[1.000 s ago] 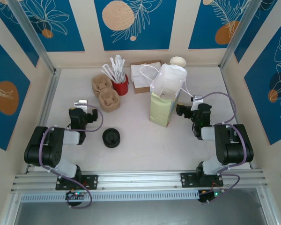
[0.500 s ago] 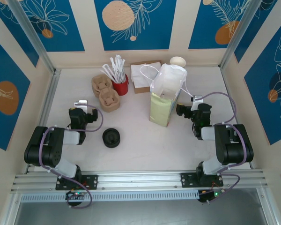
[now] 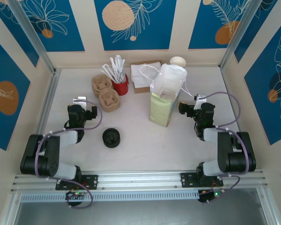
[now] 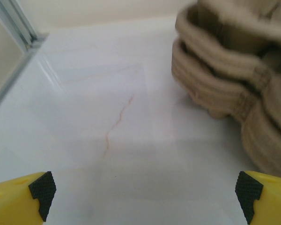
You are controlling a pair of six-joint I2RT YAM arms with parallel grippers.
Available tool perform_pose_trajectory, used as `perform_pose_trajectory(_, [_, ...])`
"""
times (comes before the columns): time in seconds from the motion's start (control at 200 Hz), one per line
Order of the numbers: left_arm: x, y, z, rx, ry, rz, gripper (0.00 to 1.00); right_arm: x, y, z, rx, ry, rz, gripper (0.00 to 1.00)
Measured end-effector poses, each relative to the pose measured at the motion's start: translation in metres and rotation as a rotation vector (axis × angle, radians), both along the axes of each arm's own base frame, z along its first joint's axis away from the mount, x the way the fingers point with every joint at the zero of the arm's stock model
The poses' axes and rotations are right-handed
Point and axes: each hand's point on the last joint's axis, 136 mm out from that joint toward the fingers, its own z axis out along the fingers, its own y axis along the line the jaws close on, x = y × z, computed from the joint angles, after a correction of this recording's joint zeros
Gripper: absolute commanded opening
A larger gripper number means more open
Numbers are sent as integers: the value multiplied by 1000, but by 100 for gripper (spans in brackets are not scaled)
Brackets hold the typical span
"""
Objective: Pack the takeout coffee
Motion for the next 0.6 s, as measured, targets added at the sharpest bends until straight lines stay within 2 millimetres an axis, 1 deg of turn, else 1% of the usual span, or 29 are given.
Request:
perform_pose_trajectory(0.015, [-1,0,6,0,-8,1,100,-1,-2,3,-2,-1,-7,99])
perform_pose_trajectory(0.045, [-2,1,12,-1,-14,4,100,-2,-4,7,-7,-1,-17,99])
perform_pose_trajectory(0.05, [-2,1,16,-1,-20,4,100,-2,-4,8,-7,-1,-19,99])
perform_pose_trajectory(0.125, [-8,3,43,-8,-58,13,100,-4,-11,19,-21,5,-47,99])
perform_pose_trajectory(0.13, [-9,3,47,-8,-63,16,100,-4,-11,20,-22,5,-48,99])
perform_pose_trajectory(0.16, [-11,3,55,-10,-75,16,100,-6,-14,24,-26,8,-60,99])
perform_pose_trajectory(0.19, [-14,4,69,-14,-96,18,100,-7,-19,29,-29,7,-75,99])
perform_pose_trajectory(0.3, [-29,8,113,-43,-153,42,100,-16,-40,48,-26,18,-155,99])
perform_pose_trajectory(0.42, [-42,16,164,-117,-189,105,100,-23,-67,78,18,31,-274,99])
perform_pose_trajectory(0.46, [-45,18,175,-138,-187,124,100,-23,-72,85,36,38,-301,99])
perform_pose_trajectory(0.515, [-48,21,191,-171,-179,152,100,-22,-81,102,85,49,-355,99])
perform_pose_trajectory(0.6, [-52,23,206,-216,-152,185,100,-22,-94,128,182,69,-428,99])
